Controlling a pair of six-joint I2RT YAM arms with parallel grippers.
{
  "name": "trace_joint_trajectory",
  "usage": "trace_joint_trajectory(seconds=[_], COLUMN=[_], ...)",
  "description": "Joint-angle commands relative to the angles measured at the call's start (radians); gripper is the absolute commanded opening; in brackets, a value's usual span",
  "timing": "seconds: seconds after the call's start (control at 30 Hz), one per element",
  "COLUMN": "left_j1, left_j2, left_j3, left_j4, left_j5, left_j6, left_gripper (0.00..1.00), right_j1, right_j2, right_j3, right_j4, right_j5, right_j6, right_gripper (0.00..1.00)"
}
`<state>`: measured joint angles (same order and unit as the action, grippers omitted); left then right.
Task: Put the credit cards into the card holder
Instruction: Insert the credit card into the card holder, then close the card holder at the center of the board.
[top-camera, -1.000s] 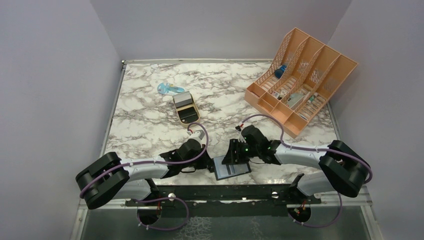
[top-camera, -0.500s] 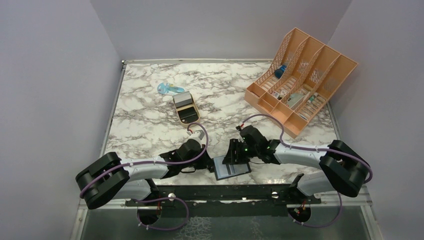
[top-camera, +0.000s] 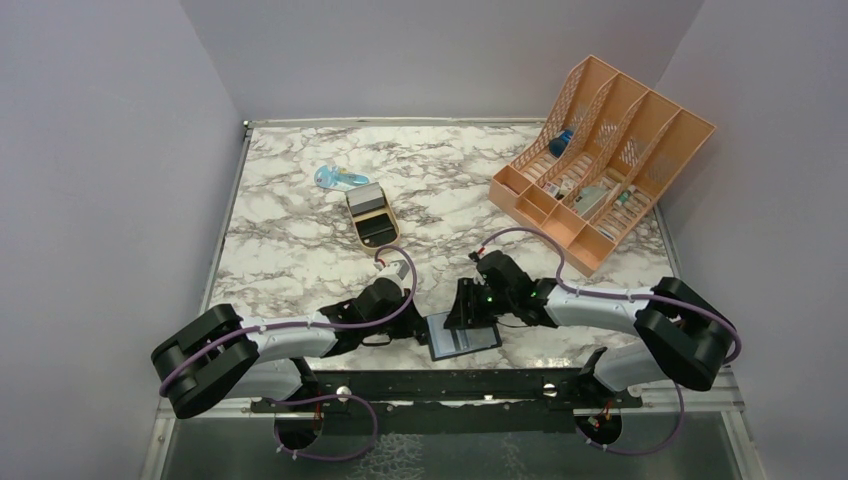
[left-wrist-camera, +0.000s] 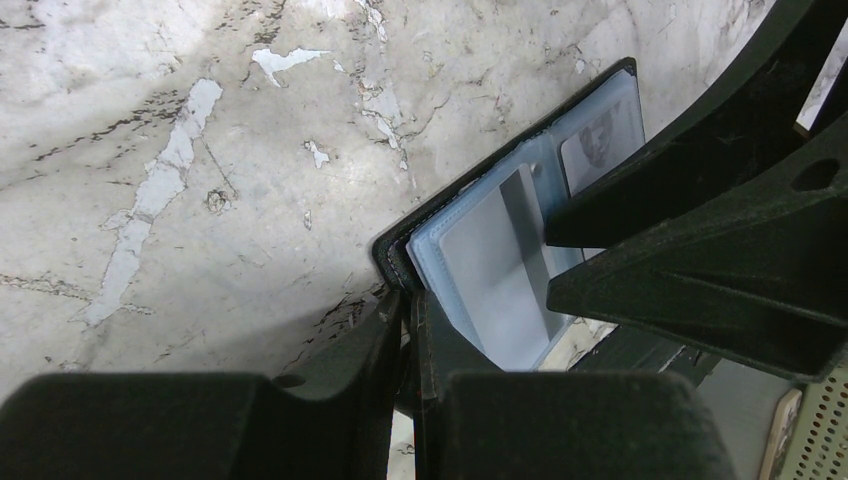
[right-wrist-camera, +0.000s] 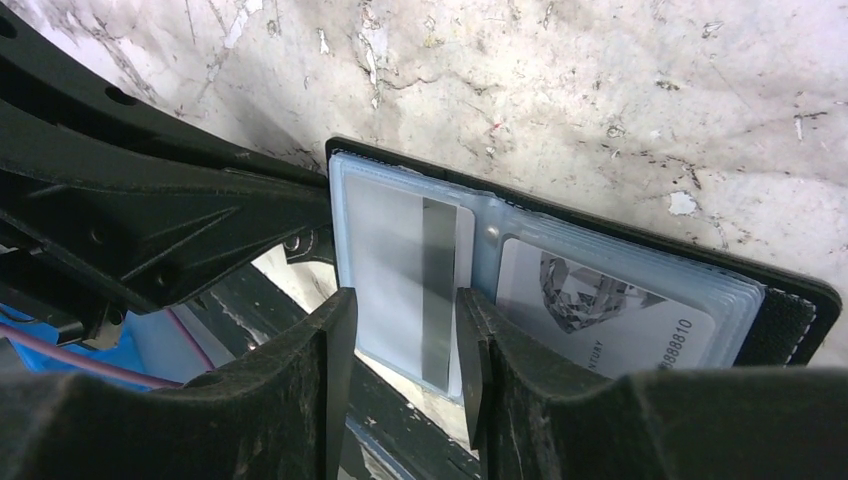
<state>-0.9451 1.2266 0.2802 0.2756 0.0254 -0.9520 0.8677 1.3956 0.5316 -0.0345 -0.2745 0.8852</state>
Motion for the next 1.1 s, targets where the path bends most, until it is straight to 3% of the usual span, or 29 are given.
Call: trace_joint_trajectory(seconds=[0.0,0.3,0.5,0.77,1.07], left_j1=[-0.009,-0.008,-0.009,-0.031,-0.054], left_j2=[-0.016,-0.171,-0.181,-0.022,0.031], left_j3=[0.02,0.125,0.118,0.126,0.122], left_j4=[-0.082,-0.306,-0.204,-0.033,-0.056], left_j5=[-0.018,-0.097,0.038,0.191,0.147], left_j6=[0.024,0.094,0.058,0.056,0.046], left_gripper=[0.13,0.34,0.35,0.35,0.35], right_j1=[0.01,0.008,-0.014,-0.115,-0.153], right_j2=[-0.015,-0.199,-0.273,-0.292,-0.243], right_j3=[0.036,0.046,0.032,-0.008,-0.058], right_j4=[-0.028,-0.243,-0.348,-0.361,-0.29], right_j5=[0.004,0.148,0.24,0.205,0.157], right_j6=[-0.034,-0.075,-0.105,-0.137,-0.142], right_gripper=[0.45,0.59,0.66,0.67,0.67])
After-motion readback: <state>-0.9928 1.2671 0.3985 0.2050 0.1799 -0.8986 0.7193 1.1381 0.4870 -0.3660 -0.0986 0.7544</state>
